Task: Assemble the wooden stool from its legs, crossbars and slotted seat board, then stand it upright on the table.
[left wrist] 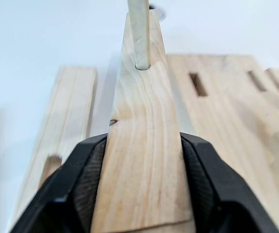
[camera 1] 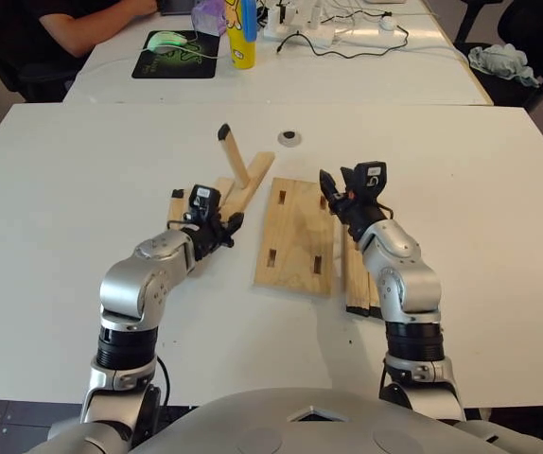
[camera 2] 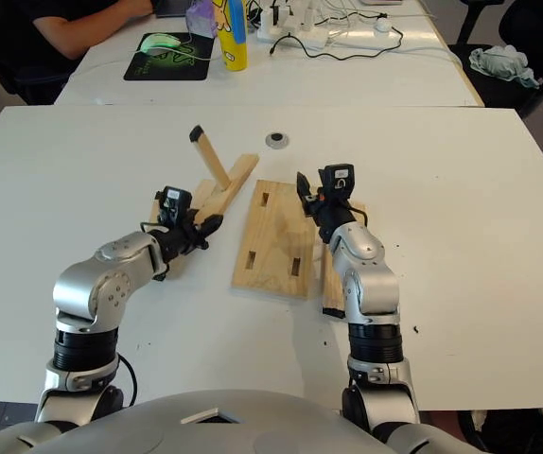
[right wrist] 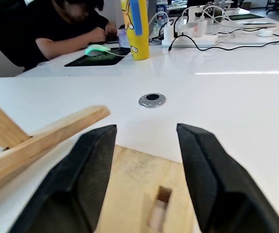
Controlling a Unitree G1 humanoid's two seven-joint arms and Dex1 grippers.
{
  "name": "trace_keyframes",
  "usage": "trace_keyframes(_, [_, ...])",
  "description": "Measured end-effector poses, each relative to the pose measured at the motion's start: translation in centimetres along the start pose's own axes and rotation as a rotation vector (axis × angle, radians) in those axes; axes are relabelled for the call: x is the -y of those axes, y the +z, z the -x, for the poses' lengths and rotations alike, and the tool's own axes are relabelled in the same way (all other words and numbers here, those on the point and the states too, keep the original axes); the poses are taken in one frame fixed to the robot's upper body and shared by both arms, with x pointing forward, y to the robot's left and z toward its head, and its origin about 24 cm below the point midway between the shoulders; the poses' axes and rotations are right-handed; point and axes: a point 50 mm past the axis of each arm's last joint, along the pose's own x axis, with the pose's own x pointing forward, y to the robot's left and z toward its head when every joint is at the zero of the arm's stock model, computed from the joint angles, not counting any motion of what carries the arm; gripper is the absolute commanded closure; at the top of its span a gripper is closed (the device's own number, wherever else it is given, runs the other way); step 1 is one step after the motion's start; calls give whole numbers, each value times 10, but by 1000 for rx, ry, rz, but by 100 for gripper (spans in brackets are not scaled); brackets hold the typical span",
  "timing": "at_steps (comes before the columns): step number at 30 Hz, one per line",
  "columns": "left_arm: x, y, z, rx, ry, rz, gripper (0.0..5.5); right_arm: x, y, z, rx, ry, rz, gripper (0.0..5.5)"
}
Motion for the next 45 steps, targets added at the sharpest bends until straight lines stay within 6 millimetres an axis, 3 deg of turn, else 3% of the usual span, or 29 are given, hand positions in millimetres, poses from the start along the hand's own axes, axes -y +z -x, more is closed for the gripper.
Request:
trace_keyframes(9, [-19,37,13,121,-280,-10,344,15,40,7,101,307,-330,160])
trace_keyframes(16, [-17,52,29,184,-606,176,344,15,53,21,45,572,-507,68])
trace_keyframes(19, [-15,51,35,152,-735,247,344,14,59,27,38,662,-552,68])
trace_keyframes(26, [-14,48,44,83,-859,308,344,5,68,32,45,804,-638,68])
trace_keyframes(34, [0,45,47,27,-967,341,344,1,67,31,15,817,-637,68])
trace_keyframes(45, [-6,43,50,-15,-979,368,344,5,73,39,4,882,-619,236])
